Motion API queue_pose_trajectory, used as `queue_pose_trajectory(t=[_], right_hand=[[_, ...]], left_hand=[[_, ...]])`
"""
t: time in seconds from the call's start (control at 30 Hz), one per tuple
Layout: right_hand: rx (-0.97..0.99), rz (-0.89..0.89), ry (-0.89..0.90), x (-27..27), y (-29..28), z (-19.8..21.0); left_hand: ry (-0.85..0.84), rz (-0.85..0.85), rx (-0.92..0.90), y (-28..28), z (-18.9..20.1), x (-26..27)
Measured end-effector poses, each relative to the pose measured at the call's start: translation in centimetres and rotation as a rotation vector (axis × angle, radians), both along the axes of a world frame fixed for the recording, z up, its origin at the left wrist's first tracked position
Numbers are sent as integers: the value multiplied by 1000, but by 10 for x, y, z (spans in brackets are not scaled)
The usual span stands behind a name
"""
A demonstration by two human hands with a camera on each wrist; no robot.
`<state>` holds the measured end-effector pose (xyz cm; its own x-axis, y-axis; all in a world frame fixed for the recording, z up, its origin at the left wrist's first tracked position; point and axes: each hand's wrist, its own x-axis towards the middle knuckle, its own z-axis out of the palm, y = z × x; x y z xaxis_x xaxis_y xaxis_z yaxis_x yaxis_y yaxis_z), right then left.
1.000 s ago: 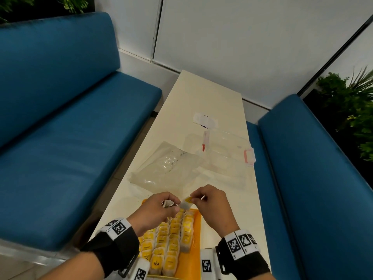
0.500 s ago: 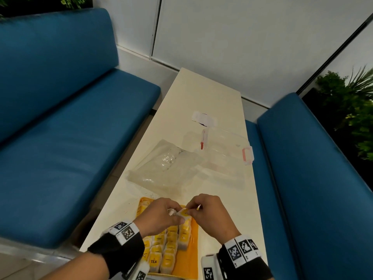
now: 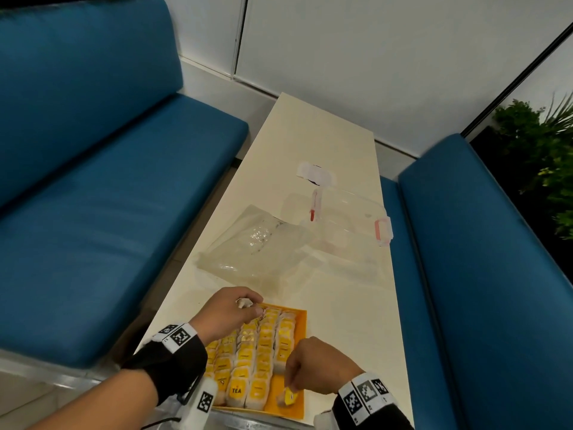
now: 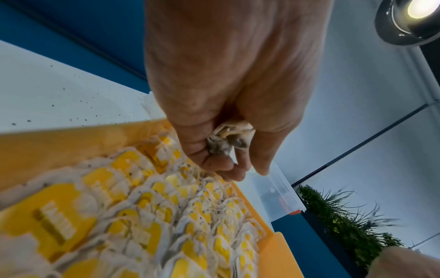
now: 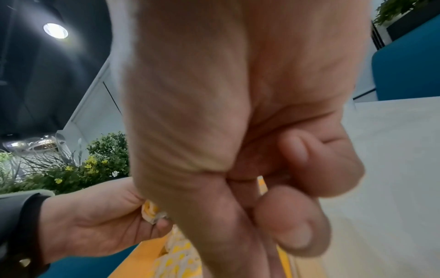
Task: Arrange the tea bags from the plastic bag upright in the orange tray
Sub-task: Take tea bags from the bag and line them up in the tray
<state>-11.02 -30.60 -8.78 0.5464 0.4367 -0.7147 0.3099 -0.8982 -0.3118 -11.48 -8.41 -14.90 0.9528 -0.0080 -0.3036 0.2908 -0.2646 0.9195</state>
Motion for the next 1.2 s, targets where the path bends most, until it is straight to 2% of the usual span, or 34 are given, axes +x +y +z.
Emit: queue_pose_trajectory(t=[0.07, 0.27, 0.6, 0.67, 0.83, 0.9, 1.0, 1.2], right_hand=[[-20, 3, -4, 2, 2, -8], [-58, -97, -284, 3, 3, -33], [-44, -189, -438, -1, 6, -44], [-48, -179, -458, -3, 6, -45], [-11, -197, -511, -1, 4, -37], [27, -225, -580, 4, 5, -28], [161, -287, -614, 14, 13, -14], [525, -531, -479, 23, 34, 4]], left_hand=[[7, 7, -3, 0, 0, 1], [26, 0, 2, 1, 4, 2], [97, 40, -75, 2, 11, 1], [138, 68, -161, 2, 14, 1], [356, 166, -669, 2, 25, 1], [413, 180, -804, 4, 26, 1], [457, 185, -884, 2, 25, 2], [504, 129, -918, -6, 32, 4]])
